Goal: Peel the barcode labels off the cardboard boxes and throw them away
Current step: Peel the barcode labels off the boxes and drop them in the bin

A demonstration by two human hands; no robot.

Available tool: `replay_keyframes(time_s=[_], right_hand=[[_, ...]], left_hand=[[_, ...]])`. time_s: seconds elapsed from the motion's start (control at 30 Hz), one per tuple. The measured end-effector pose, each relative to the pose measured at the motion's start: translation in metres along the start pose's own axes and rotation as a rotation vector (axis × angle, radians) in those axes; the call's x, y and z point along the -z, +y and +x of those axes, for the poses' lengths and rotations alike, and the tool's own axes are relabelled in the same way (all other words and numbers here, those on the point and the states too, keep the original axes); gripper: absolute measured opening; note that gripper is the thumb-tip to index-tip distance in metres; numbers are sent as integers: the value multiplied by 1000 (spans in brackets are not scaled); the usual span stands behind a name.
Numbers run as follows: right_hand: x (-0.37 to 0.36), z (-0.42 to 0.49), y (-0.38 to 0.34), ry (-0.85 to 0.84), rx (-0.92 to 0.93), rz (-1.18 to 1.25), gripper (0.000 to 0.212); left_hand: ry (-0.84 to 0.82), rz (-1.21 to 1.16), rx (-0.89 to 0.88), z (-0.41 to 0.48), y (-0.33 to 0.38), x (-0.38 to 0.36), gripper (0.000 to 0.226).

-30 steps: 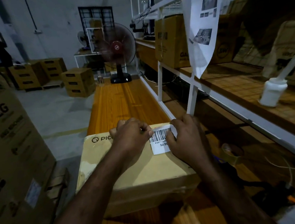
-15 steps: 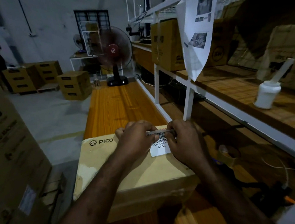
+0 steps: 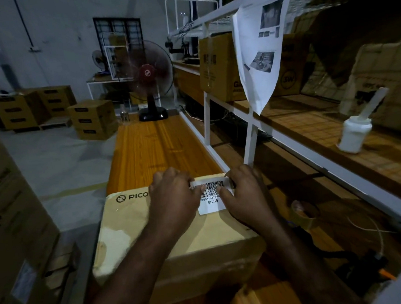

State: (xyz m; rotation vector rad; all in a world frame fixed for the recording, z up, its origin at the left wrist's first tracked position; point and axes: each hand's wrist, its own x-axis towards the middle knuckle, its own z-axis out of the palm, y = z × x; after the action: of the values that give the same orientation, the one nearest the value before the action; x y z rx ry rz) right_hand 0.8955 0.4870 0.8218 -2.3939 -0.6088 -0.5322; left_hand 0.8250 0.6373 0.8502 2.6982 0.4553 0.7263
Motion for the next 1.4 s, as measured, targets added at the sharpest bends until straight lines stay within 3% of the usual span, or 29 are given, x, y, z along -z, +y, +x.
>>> replay_keyframes(time_s=[0.13, 0.23, 0.37, 0.47, 0.53, 0.67, 1.0, 1.17, 1.23, 1.3, 1.4], right_hand=[[-3, 6, 0, 5, 6, -4, 19], [-5, 11, -2, -2, -2, -14, 24], [-5, 12, -1, 10, 3, -2, 26], [-7, 12, 1, 21, -8, 18, 28], [-8, 11, 2, 25, -6, 32, 30], [-4, 9, 1, 41, 8, 35, 28], [-4, 10, 2, 42, 9, 19, 26], [-5, 9, 1, 25, -39, 53, 33], [-4, 7, 0, 16, -44, 60, 47], [-2, 5, -2, 56, -8, -25, 55], [2, 0, -8, 134, 113, -133, 41]], left_hand=[[-48, 106, 88, -8, 12, 2, 37], [-109, 89, 141, -1, 17, 6, 26], [-194, 64, 129, 13, 22, 18, 12], [-303, 85, 115, 26, 28, 24, 26], [-337, 83, 94, 32, 31, 24, 20], [-363, 25, 95, 35, 30, 25, 9], [-385, -9, 152, 32, 37, 26, 13], [-359, -59, 174, 32, 40, 28, 15], [-352, -92, 184, 32, 40, 29, 17], [-361, -154, 203, 32, 40, 29, 20], [-383, -263, 243, 32, 37, 30, 17]])
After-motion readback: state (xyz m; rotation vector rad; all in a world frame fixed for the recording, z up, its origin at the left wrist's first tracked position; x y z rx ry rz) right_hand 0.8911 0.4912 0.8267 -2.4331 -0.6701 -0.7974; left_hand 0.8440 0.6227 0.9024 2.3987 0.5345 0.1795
